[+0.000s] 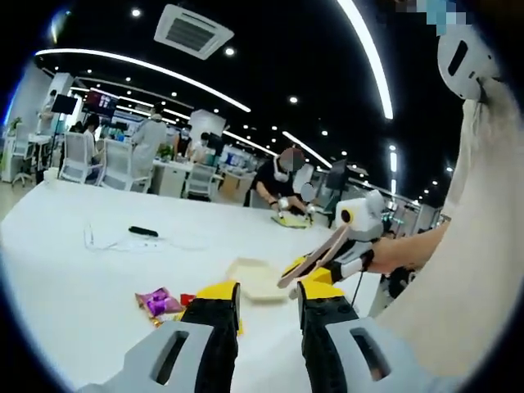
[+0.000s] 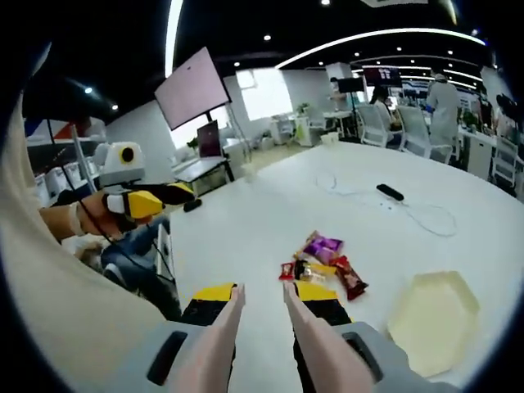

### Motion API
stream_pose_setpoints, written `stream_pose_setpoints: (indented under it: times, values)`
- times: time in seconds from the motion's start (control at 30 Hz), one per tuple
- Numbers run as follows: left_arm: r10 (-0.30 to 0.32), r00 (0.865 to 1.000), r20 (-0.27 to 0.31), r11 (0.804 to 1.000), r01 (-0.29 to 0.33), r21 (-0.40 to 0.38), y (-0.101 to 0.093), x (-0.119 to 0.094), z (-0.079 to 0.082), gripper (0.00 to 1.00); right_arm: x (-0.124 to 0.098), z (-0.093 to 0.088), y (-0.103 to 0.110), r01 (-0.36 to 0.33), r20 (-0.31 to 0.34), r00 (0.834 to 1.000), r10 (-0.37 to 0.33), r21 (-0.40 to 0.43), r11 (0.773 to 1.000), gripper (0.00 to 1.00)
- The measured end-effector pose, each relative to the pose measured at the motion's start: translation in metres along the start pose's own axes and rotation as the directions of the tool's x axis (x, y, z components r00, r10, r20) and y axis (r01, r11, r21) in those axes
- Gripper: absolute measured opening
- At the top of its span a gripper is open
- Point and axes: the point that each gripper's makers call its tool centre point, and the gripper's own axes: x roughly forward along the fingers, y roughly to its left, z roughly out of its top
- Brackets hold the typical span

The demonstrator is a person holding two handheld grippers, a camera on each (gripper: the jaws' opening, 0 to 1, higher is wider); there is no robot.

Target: Place the target food into the container with the food tongs after gripping and lifting it, then release it inside without dropping or visibly crushing the food.

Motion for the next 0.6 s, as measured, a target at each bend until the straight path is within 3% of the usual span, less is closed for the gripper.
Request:
stream_pose_setpoints:
  times: [0.6]
  values:
    - [0.052,0.998,0.025,0.998,-0.051,-0.038,0.009,-0.015,-0.004,0.27,0.026,-0.017,-0.013,0.005,-0.088,0.996,-0.009,-0.045,0.999,0.26]
